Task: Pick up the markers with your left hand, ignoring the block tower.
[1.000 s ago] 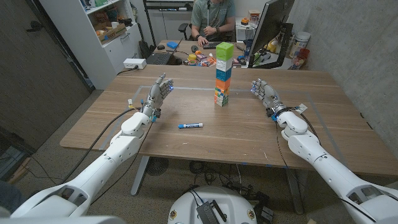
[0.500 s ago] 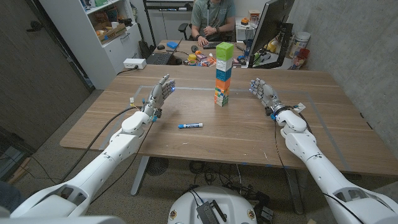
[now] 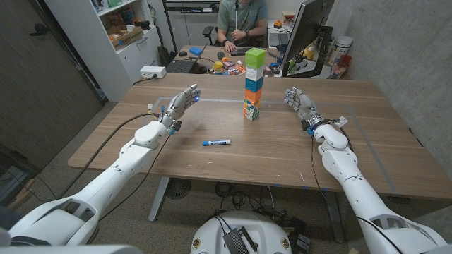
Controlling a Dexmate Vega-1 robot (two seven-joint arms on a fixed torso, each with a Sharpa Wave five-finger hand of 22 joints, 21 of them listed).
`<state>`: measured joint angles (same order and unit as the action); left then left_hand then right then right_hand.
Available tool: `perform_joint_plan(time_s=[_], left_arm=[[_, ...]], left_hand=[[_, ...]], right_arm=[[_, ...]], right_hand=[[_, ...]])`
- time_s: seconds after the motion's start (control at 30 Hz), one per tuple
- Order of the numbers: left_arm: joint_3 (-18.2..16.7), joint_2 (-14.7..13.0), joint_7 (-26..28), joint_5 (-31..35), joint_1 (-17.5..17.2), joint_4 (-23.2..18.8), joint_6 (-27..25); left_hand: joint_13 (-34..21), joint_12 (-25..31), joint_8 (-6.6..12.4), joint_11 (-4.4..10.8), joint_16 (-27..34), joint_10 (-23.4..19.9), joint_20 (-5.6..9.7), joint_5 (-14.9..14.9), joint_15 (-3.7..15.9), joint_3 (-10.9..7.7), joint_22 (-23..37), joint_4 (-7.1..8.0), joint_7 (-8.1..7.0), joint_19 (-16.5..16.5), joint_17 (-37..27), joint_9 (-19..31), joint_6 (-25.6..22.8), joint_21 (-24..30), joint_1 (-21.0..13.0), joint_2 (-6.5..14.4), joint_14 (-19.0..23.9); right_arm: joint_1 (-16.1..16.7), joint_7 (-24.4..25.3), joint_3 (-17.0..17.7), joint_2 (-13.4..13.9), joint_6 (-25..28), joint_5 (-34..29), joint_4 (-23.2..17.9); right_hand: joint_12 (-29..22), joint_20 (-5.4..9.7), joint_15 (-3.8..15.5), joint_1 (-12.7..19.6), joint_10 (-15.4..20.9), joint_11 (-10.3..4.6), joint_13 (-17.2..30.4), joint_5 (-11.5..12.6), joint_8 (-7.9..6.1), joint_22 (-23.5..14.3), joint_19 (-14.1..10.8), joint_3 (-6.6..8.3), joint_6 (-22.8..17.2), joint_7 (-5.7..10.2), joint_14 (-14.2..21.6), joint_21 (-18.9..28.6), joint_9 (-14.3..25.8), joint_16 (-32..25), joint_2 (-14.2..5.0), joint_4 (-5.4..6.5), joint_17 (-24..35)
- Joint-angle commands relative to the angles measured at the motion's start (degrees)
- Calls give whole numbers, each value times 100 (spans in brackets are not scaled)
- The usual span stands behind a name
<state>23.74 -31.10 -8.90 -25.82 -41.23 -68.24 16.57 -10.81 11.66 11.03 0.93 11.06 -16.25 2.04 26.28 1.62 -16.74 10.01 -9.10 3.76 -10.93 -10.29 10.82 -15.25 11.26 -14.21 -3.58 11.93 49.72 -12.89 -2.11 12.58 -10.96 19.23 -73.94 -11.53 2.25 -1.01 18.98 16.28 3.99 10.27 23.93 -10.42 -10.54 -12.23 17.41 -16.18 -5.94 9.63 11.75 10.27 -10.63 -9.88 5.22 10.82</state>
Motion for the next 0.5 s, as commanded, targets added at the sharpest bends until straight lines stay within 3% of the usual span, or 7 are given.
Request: perform_joint_plan(time_s=[0.03,0.13,0.2,0.3,0.5], left_arm=[[396,692,-2021,297,1598,2719,1453],[465,1048,-2690,435,2224,3880,1966],[512,1187,-3006,600,2559,4415,2121],[599,1207,-3248,884,2809,4659,2132],[747,1031,-3376,1314,2972,4686,2331]], left_hand=[[-22,51,37,61,24,-83,216,39,1,-18,16,-8,-26,-67,-7,10,-29,40,-82,-8,87],[-23,48,37,56,25,-78,204,39,6,-19,17,-9,-28,-72,-7,10,-26,41,-94,-12,94],[-24,45,37,53,23,-72,188,39,6,-20,17,-10,-37,-73,-8,11,-22,41,-103,-15,95],[-26,40,31,47,21,-64,128,41,-28,-24,17,-15,-36,-75,-9,12,0,39,-134,-23,100],[-31,23,3,12,2,-22,87,52,-65,-44,16,-42,-43,-72,-10,16,103,31,-232,-42,68]], right_arm=[[116,546,218,-277,25,-723,-408],[148,739,214,-318,75,-885,-527],[167,876,206,-350,101,-996,-594],[172,1011,192,-398,117,-1109,-636],[100,1128,142,-446,135,-1264,-617]], right_hand=[[-18,193,-9,74,34,-12,16,23,-39,-27,-6,5,-41,23,24,26,27,-25,-11,-30,7],[-18,190,-9,70,33,-17,16,22,-42,-27,-6,0,-47,28,23,27,28,-26,-9,-30,8],[-19,190,-2,67,34,-14,16,21,-43,-27,-3,-3,-48,31,21,27,28,-27,-8,-29,9],[-18,192,-4,63,30,-20,16,19,-43,-27,-1,-8,-47,35,19,27,28,-28,-7,-28,11],[-21,191,-5,57,36,-19,17,17,-45,-27,4,-17,-51,41,14,27,28,-29,-6,-27,13]])
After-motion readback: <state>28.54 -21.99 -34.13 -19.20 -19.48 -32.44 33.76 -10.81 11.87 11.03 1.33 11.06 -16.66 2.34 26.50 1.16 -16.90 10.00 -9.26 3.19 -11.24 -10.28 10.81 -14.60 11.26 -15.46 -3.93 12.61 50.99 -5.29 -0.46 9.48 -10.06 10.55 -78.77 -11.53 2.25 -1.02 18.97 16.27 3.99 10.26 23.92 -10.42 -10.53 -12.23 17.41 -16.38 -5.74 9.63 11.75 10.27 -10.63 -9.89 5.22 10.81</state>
